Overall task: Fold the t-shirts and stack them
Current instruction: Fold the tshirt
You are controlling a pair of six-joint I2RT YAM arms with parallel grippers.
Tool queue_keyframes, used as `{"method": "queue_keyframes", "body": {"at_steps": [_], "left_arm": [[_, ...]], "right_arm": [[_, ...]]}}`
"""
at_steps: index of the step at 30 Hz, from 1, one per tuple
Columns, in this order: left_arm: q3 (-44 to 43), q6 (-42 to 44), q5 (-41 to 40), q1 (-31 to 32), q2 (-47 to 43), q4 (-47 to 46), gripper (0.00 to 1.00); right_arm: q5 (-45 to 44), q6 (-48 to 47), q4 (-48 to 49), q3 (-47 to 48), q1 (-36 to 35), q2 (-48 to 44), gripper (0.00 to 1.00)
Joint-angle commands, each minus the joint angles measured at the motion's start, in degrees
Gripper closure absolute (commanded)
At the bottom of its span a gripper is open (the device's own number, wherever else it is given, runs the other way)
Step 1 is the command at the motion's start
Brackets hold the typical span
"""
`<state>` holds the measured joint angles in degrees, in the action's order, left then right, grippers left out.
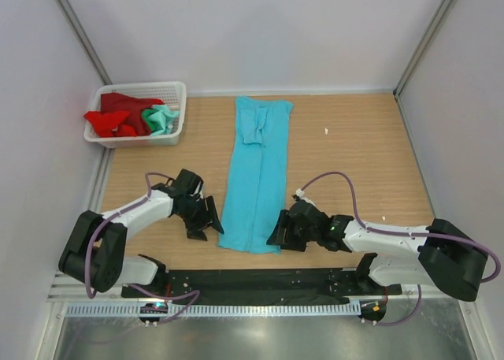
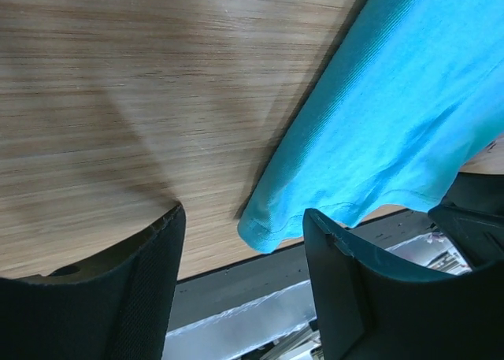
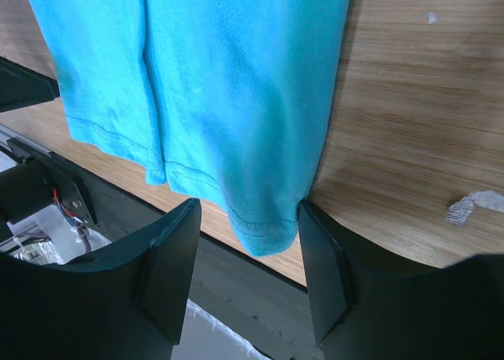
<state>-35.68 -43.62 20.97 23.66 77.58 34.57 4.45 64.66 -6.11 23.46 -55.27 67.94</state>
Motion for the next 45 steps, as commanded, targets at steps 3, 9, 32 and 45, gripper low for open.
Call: {"method": "queue_keyframes", "body": {"at_steps": [3, 9, 32, 45], "left_arm": [[3.33, -3.40, -0.41, 0.86, -1.47, -3.63, 0.40], [4.48, -4.11, 0.39, 1.39, -1.03, -5.12, 0.45], [7.56, -6.40, 3.46, 1.92, 1.08, -10.13, 0.88], [0.20, -6.13, 5.75, 2.35, -7.18, -5.66, 1.00]], "right_arm": [[-1.02, 0.55, -4.61, -0.43, 0.16, -0.52, 0.41], [-1.37, 2.04, -6.46, -2.36, 0.16, -4.75, 0.41], [-0.75, 5.38, -4.87, -4.04, 0.16, -2.46, 0.69], [-2.43, 4.51, -11.46, 3.41, 0.86, -7.48, 0.99]]}}
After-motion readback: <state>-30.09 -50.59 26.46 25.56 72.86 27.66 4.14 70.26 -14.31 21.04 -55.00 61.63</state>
